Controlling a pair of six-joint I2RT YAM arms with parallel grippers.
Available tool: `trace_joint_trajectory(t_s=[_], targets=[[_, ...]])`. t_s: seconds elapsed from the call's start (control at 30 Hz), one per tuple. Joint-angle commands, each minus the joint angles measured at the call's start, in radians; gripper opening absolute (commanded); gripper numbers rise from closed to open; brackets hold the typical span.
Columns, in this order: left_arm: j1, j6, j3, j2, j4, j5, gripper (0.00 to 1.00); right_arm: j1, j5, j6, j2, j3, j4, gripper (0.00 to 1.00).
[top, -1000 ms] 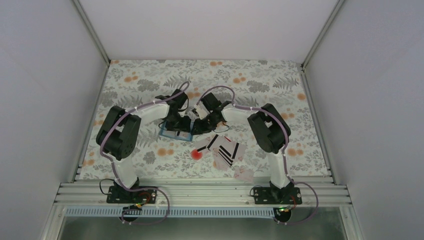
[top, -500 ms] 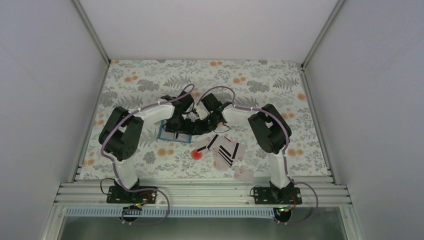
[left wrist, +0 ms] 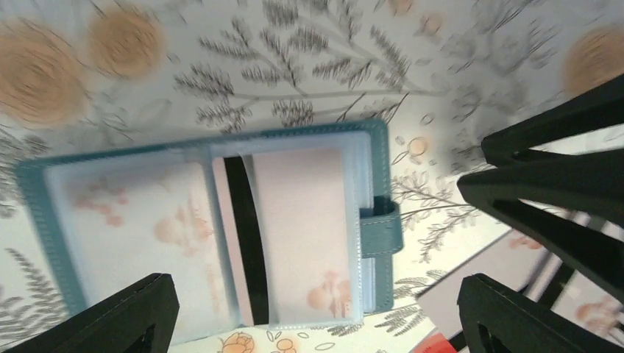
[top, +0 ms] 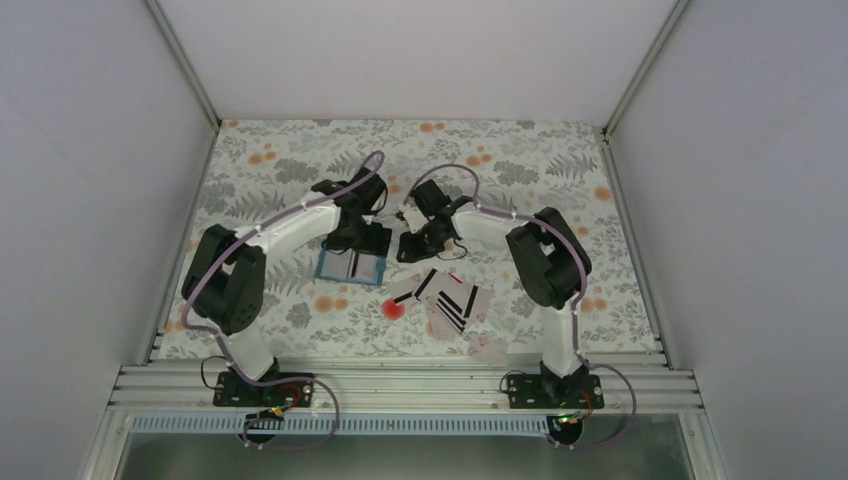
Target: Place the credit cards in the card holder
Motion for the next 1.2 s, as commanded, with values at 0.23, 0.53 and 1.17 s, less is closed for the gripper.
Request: trace_joint_trajectory(t_s=[0.23,0.53,1.17], targets=[[0.150,0.097,0.067,-0.251,-0.018,-0.006,1.00,-0.050,0.097,-0.032,-0.135,0.091,-0.122,0.24],[0.421,0.209,-0.204,-0.386,0.185,0.355,1.00,-0.049,0.031,0.036,-0.234,-0.012,0.022,0.27],[0.699,0.323,-0.384,-0.117,0.373,0.749,0.98,0.013,-0.080,0.159,-0.085,-0.042,0.099,0.47]])
